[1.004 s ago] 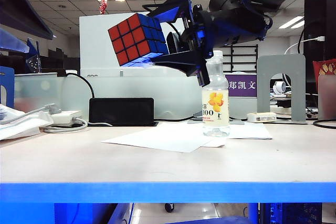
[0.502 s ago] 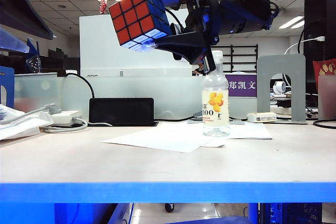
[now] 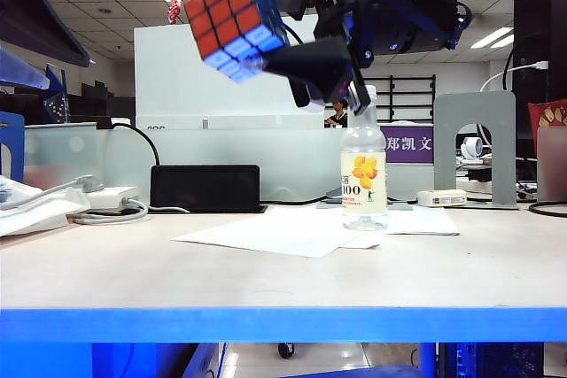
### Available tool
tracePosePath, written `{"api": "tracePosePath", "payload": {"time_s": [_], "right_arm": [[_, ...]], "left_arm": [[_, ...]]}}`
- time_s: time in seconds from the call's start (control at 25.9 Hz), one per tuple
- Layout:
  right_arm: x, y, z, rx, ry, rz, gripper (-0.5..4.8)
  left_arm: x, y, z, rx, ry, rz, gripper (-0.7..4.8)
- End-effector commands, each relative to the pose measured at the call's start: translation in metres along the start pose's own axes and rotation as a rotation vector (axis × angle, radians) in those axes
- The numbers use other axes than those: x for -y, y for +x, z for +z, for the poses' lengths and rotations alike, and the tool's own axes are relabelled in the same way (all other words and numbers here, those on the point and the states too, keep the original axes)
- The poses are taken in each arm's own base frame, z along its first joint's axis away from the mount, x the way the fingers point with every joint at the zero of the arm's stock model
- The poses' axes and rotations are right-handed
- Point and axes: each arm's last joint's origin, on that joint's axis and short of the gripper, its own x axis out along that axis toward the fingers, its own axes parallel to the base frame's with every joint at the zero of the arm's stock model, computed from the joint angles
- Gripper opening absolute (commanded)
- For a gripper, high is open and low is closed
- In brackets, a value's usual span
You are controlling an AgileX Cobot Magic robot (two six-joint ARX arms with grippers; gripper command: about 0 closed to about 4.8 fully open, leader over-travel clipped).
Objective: Rotate the Rubik's Cube so that the bottom side is facing up.
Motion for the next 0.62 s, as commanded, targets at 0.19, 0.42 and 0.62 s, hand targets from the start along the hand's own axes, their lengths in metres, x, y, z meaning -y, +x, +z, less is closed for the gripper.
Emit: {"api": "tracePosePath", "payload": {"time_s": [0.19,0.42,0.62], "right_arm": [[-0.0062,-0.0005,-0.0051,-0.075,0.253,0.022,2.52],[-0.0066,-0.0006,-0.0063,-0.133,0.582,0.014,2.52],[-0.0066,-0.0007,-0.0067,-0.158,0.865,-0.006,2.52]], "left_arm": [[0.0004,-0.0007,0.0029,0.016,0.003,-0.002,2.87],[0.0004,-0.0007,0.0028,0.016,0.003,-0.001,2.87],[0.0003,-0.0007,0.0027,0.015,0.004,0.0,2.86]]}}
